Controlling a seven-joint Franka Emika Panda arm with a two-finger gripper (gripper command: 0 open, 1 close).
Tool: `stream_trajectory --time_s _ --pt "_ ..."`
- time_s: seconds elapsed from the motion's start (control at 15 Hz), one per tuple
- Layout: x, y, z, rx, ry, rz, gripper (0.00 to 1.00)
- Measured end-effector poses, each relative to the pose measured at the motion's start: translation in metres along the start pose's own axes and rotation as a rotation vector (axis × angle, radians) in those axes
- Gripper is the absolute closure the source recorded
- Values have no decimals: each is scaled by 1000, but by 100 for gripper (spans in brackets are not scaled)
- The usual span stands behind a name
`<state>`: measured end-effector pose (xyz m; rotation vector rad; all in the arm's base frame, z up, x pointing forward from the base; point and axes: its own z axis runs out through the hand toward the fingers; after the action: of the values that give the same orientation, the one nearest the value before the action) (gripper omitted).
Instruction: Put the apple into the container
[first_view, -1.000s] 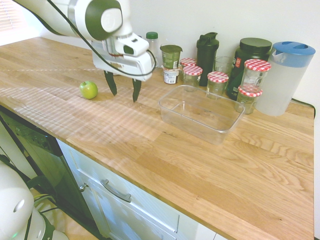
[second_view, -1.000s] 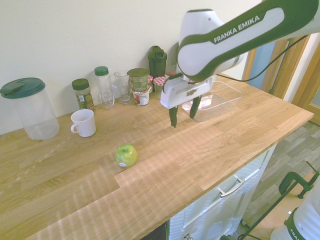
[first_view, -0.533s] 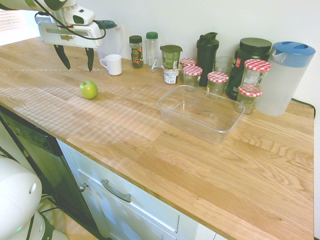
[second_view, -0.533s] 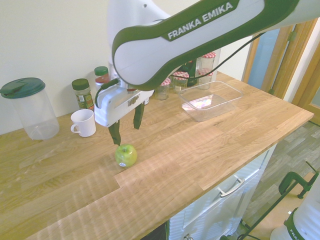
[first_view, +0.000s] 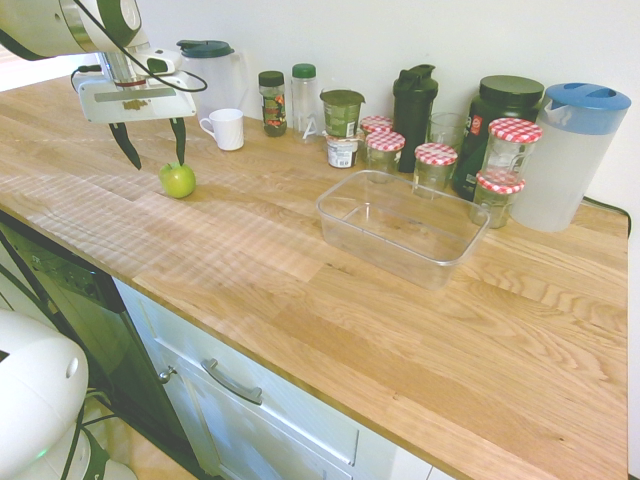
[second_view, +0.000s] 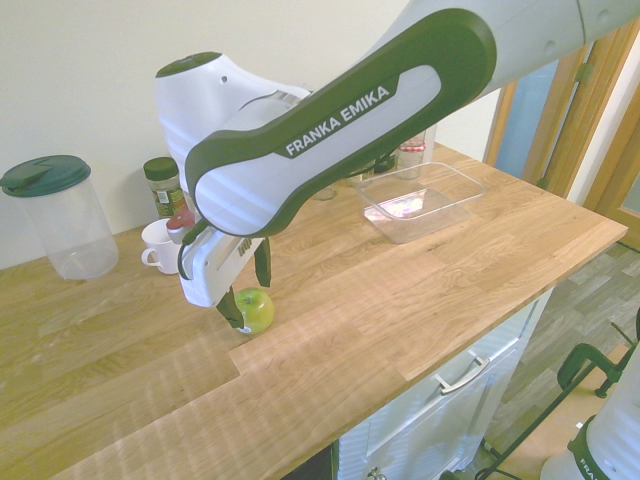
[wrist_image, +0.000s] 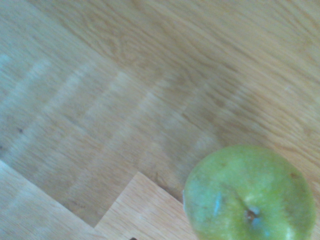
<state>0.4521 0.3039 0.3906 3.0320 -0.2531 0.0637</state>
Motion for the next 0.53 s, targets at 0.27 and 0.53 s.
stream_trajectory --time_s 0.27,0.53 --pt "13 -1 6 -25 20 -18 0" --pt "24 -3 16 -21 16 -13 0"
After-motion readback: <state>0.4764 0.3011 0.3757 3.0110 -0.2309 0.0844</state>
